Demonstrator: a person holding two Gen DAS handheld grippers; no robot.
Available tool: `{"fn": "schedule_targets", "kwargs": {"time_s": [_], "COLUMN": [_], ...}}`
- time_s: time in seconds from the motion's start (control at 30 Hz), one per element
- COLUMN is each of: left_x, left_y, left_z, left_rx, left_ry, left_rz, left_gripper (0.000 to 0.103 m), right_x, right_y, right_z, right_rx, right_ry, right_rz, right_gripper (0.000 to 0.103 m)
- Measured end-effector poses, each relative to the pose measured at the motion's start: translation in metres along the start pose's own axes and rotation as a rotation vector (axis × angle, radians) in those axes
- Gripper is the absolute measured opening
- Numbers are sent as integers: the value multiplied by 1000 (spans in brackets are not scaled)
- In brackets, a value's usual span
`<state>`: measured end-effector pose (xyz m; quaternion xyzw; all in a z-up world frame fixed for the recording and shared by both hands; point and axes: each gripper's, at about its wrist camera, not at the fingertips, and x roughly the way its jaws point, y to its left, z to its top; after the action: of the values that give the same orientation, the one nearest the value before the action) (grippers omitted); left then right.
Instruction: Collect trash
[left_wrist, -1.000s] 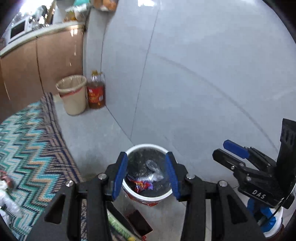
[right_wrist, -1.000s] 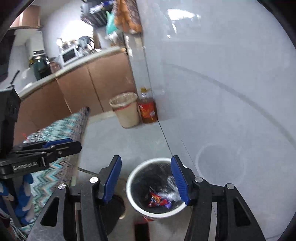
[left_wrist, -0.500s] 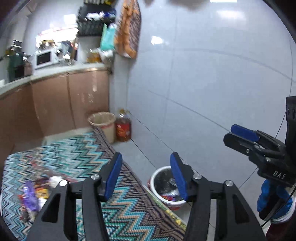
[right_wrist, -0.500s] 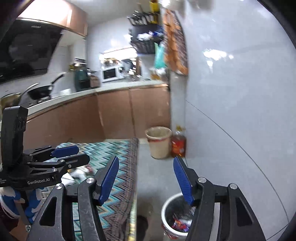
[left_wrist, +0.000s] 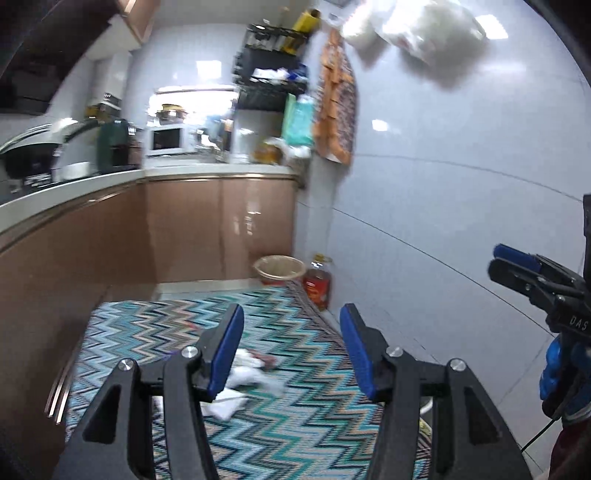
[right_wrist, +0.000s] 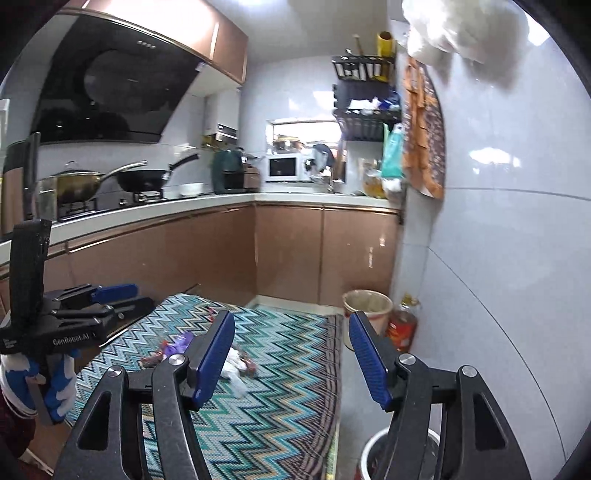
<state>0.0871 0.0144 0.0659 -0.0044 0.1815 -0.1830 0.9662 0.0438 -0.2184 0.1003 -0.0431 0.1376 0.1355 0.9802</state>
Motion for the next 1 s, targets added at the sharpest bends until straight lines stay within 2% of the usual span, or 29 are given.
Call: {"fn": "schedule_targets", "kwargs": {"time_s": [0.27,0.47,0.57,0.7,1.0], "left_x": [-39,-49,-41,-20,66], "left_y": [67,110,127,143,157], "left_z": [2,-5,-10,-24,-70], "left_rx": [-103,-161,-185,-211,-260], "left_ry": [-42,-37,-17,31,209], "left_rz": [123,214,241,236,158], "left_gripper": [52,52,52,52,52], "right_x": [16,34,50,76,149], "right_y": [22,27,28,27,26], "right_z": [11,11,9,4,-23], "right_rx": [-40,-44,-44,-34,-9], "right_ry": [2,14,38,79,206], "right_rz": [56,85,97,114,171], "right_gripper": [62,62,62,62,62]}}
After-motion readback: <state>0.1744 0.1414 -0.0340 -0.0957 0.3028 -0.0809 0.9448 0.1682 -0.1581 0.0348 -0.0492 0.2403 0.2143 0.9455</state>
